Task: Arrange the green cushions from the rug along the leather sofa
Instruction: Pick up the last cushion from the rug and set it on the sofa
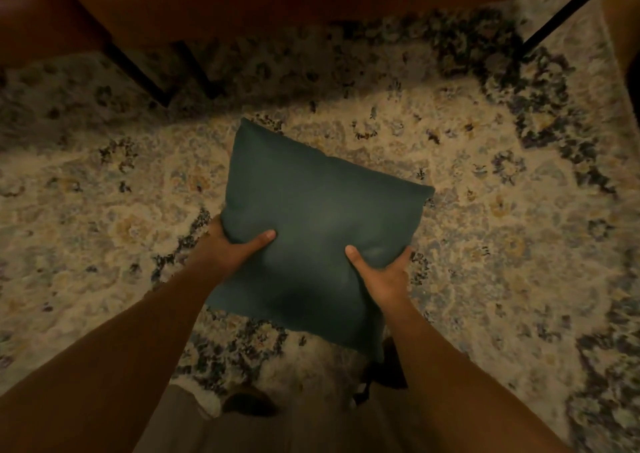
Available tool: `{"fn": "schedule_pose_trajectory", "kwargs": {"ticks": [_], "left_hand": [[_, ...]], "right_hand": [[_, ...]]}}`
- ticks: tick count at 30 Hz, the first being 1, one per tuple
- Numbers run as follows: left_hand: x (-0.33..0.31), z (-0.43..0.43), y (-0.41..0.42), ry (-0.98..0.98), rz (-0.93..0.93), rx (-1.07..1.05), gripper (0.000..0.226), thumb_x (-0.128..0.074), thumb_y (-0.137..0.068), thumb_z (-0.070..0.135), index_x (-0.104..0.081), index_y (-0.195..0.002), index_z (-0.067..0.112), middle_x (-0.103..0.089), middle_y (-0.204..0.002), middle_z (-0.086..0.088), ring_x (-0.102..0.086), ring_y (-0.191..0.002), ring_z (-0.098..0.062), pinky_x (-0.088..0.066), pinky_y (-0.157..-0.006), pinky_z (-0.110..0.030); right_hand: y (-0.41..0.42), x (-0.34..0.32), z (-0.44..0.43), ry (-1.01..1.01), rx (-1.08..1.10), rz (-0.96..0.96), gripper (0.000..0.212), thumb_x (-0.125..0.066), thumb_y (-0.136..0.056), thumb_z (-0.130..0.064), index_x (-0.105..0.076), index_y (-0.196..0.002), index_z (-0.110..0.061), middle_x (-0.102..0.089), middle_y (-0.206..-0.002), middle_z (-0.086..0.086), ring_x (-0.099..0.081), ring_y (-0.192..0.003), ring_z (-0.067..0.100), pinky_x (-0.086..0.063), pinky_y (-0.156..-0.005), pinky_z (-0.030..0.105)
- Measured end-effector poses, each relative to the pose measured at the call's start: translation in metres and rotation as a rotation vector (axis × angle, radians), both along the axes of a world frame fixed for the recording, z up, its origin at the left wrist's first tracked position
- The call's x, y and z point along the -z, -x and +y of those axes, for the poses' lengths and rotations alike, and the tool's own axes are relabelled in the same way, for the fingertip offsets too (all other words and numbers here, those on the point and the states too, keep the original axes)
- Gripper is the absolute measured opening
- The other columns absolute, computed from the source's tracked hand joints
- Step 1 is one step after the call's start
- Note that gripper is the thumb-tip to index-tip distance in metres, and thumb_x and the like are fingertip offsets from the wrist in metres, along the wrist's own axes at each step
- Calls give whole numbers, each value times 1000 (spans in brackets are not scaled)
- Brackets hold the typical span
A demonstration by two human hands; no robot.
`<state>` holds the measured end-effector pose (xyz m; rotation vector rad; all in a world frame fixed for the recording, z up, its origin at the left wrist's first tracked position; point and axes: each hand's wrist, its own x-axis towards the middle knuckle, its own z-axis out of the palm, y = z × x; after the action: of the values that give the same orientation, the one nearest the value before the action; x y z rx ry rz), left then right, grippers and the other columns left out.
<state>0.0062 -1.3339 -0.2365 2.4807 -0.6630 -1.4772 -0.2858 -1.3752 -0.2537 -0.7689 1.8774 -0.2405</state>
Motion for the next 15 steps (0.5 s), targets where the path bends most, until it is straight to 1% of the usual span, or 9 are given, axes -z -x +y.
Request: {"fn": "schedule_pose_trajectory", "kwargs": {"ticks": [2, 4, 6, 9, 12, 14, 15], "left_hand": [[-8, -2, 6, 10, -19, 0, 141, -74, -47, 97, -33, -160, 25, -51, -156, -7, -55, -136, -39, -46, -113, -59], [-23, -5, 12, 9, -42, 4, 127, -74, -58, 89, -35, -160, 24, -52, -156, -8, -54, -136, -40, -46, -112, -57], [-42, -6, 17, 24, -58, 16, 121, -75, -62, 84, -38, -159, 23, -54, -154, -8, -55, -135, -40, -47, -111, -55], [-86, -5, 16, 50, -105, 50, 116, -76, -64, 84, -42, -157, 23, -60, -148, -7, -60, -129, -38, -51, -107, -50], [-137, -6, 12, 79, -160, 94, 109, -74, -68, 84, -46, -154, 23, -64, -142, -6, -63, -125, -36, -51, -101, -46], [-176, -10, 6, 104, -175, 105, 109, -72, -68, 86, -47, -154, 23, -66, -139, -5, -64, -122, -34, -51, -98, -44], [-191, -13, 3, 102, -178, 109, 109, -71, -67, 87, -48, -153, 23, -66, -138, -4, -65, -120, -33, -51, -95, -43]], "right_hand": [[1, -4, -1, 37, 19, -46, 158, -83, -37, -90, -11, -165, -32, -41, -163, 1, -46, -146, 28, -39, -120, 48], [1, -15, 0, 82, 35, -78, 136, -88, -50, -80, -23, -161, -34, -51, -154, -3, -53, -138, 23, -43, -116, 44], [3, -32, -1, 111, 39, -76, 122, -87, -55, -77, -33, -156, -35, -57, -148, -6, -57, -133, 21, -46, -113, 44], [8, -70, -3, 112, 37, -92, 117, -88, -59, -75, -36, -156, -35, -59, -146, -7, -60, -130, 21, -49, -112, 49], [16, -117, -10, 82, 36, -112, 105, -89, -69, -64, -39, -155, -31, -60, -140, -7, -61, -125, 21, -50, -110, 46], [24, -154, -20, 65, 31, -142, 96, -88, -73, -61, -44, -153, -30, -61, -132, -8, -63, -120, 21, -53, -106, 45], [28, -168, -25, 39, 29, -162, 97, -88, -73, -60, -44, -153, -30, -62, -131, -7, -65, -117, 22, -54, -103, 45]]}}
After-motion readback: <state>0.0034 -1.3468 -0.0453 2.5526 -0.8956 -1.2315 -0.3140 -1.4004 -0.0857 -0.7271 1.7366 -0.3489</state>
